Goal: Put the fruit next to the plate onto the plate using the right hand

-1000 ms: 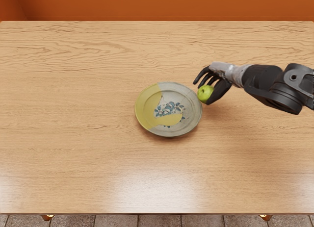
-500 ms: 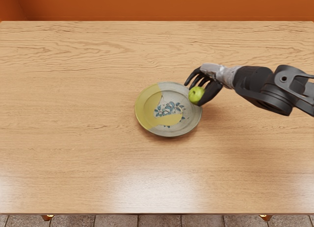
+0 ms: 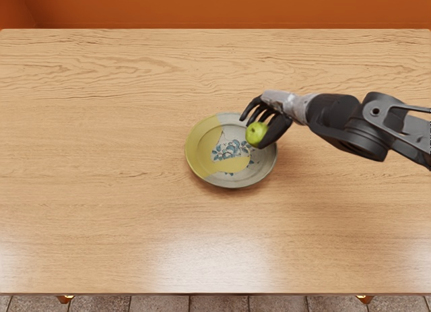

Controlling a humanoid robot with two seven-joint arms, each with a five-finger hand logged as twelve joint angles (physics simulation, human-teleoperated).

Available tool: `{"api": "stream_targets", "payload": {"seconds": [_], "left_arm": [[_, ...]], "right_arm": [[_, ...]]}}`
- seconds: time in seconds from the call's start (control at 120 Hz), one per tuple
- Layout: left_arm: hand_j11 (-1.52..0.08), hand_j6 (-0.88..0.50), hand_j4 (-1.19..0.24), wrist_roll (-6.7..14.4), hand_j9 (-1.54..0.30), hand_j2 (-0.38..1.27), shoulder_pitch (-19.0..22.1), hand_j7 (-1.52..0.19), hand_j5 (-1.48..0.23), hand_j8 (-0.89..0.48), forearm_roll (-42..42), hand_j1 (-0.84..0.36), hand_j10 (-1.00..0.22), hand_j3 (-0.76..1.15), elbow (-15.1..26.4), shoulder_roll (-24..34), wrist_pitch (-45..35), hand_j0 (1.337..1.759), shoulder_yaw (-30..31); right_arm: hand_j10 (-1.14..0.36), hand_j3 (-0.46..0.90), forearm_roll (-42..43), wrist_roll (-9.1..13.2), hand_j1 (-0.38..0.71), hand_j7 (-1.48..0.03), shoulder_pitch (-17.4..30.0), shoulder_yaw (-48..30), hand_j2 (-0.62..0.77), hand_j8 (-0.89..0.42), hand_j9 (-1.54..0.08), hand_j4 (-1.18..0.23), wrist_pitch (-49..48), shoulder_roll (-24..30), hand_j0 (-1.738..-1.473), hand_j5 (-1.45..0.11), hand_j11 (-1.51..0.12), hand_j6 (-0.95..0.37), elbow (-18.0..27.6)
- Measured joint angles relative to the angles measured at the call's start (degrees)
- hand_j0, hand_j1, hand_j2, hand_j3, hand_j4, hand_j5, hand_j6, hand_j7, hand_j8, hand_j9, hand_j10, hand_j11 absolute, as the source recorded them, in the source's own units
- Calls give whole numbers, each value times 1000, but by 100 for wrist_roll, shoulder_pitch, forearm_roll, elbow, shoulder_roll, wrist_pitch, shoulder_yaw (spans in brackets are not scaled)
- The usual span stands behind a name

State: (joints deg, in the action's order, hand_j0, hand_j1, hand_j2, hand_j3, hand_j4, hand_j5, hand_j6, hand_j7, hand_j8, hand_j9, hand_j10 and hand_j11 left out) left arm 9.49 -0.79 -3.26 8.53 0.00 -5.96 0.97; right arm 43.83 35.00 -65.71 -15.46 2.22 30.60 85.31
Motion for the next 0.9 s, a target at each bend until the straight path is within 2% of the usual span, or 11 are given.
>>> {"api": "stream_targets", "payload": {"seconds": [0.158, 0.317, 0.467, 0.733, 0.9], "left_arm": [[-7, -6, -6, 0, -7, 1, 0, -7, -7, -6, 0, 342, -6, 0, 0, 0, 0, 1658, -1], [-7, -6, -6, 0, -7, 1, 0, -7, -7, -6, 0, 342, -6, 0, 0, 0, 2, 1658, -1], [-8, -6, -6, 0, -8, 1, 4, -8, -8, -6, 0, 342, -6, 0, 8, 0, 7, 1658, 7], [-8, -6, -6, 0, -8, 1, 61, -8, -8, -6, -10, 342, -6, 0, 16, 0, 19, 1658, 3], [-7, -6, -6, 0, -7, 1, 53, -7, -8, -6, -18, 342, -6, 0, -8, 0, 14, 1658, 6]], "right_arm": [[-463, 0, 0, 0, 182, -606, 9, -1, -9, -430, -605, -465, 48, -47, -1658, -608, -605, -466, -4], [-270, 0, -6, 0, -37, -353, 44, -28, -14, -256, -352, -271, 198, -45, -1658, -354, -352, -272, 1], [-142, 0, -9, 0, -186, -184, 52, -166, -8, -135, -184, -143, 58, 53, -1658, -185, -184, -144, 25], [-40, 0, -852, 0, -306, -50, 152, -837, -1, -39, -50, -41, -1509, 1351, -1658, -50, -50, -42, -15], [-19, 0, -1263, 0, -330, -22, 165, -992, 0, -19, -22, -20, -3031, 2096, -1658, -23, -22, -21, -449]]}}
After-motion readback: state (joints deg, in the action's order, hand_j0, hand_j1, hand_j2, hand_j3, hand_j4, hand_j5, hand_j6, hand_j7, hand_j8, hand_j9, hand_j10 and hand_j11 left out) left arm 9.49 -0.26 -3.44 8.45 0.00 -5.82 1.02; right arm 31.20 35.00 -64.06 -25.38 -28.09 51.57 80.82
